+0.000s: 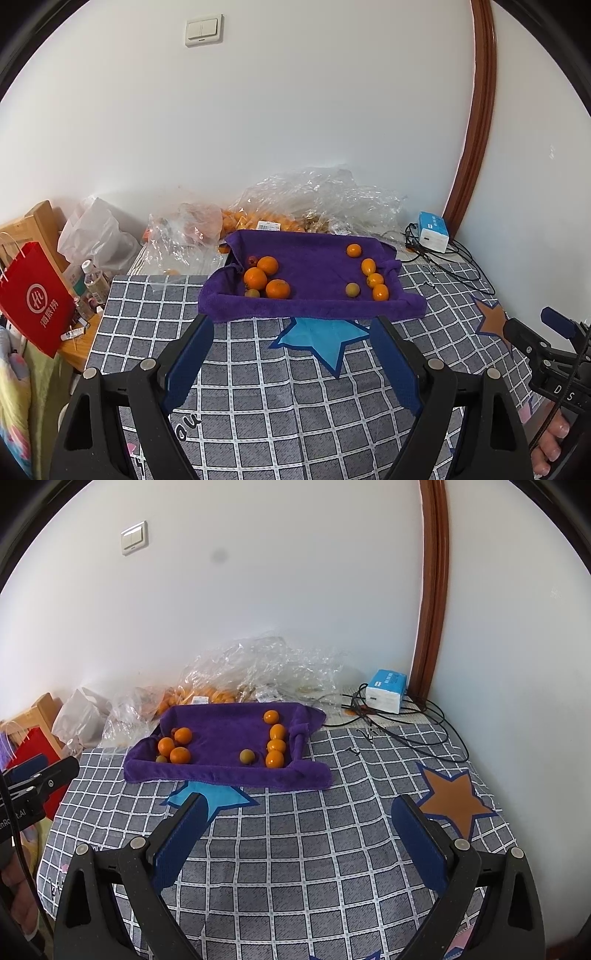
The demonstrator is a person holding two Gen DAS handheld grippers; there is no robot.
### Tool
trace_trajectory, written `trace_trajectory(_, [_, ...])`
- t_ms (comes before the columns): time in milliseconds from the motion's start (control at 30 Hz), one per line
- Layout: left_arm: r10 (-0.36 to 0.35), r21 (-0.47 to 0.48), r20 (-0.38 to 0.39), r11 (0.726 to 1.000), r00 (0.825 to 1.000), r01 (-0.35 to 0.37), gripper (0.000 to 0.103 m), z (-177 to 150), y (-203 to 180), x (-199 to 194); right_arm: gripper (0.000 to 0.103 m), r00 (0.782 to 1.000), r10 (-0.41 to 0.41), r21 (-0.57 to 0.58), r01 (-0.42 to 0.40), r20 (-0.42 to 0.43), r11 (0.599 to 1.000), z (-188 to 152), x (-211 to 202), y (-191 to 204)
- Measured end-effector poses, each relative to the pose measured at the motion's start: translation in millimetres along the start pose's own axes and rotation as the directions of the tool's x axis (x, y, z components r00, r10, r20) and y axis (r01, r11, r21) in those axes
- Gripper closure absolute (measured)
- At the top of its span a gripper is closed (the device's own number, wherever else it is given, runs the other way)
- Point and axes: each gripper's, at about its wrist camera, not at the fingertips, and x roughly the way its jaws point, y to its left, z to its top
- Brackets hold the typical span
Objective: Organize fruits
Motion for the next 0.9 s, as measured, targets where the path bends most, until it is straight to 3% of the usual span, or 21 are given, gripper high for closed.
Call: trace_trajectory(900, [0.004,0.003,0.003,1.0,1.0,-0.004,0.017,0.5,4.1,0.5,0.004,1.0,-0.004,-0.004,0.004,0.009,1.0,-1.4,0.1,1.7])
